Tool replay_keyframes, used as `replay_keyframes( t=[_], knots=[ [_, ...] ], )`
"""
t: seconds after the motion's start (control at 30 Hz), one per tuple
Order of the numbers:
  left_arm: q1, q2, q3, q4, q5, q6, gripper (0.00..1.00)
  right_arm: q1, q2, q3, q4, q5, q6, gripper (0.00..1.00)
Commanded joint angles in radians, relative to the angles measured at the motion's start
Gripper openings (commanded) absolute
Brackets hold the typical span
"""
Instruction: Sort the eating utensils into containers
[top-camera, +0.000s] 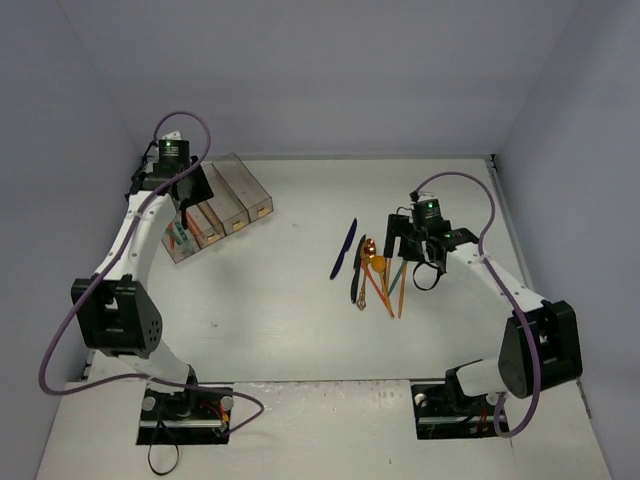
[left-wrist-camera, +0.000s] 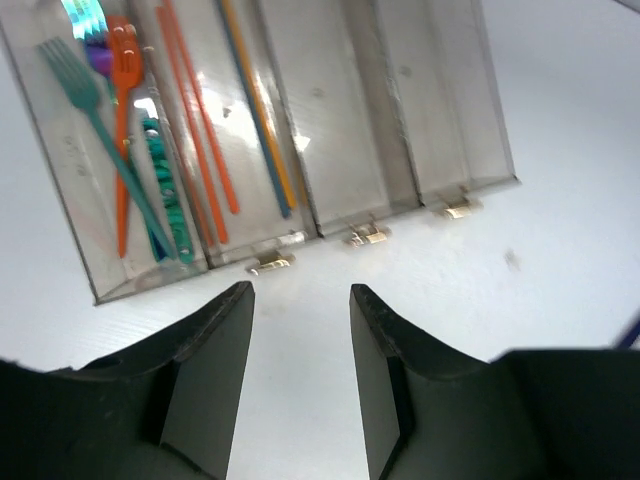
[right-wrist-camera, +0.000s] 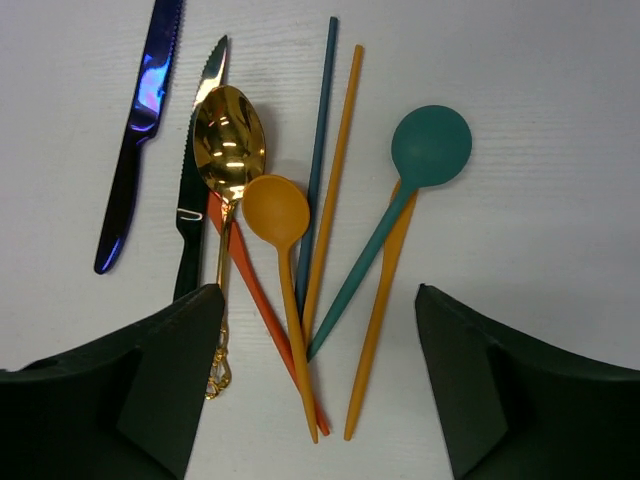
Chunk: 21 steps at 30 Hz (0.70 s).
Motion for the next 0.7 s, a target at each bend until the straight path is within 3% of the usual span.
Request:
replay_keyframes(
  t=[0.0, 0.2, 0.37, 0.67],
  knots=[
    [-0.072, -0.170, -0.103, 0.087, 0.126, 0.110, 0.40, 0.040, 0.100, 0.069, 0.028, 0.100, 0.007, 0.68],
    [-0.155, -0.336, -0.271, 0.128, 0.217, 0.144, 0.40, 0.043, 0.203, 0.104, 0.077, 0.122, 0.021, 0.43],
    [-0.195, -0.422, -0.381, 0.136, 0.251, 0.170, 0.40, 0.034, 0.283, 0.144, 0.108, 0.129, 0.035, 0.29],
    [-0.201, -0.500, -0.469, 0.152, 0.260, 0.152, 0.41, 0.034, 0.375, 0.149, 0.176, 0.184, 0.098, 0.19]
  ],
)
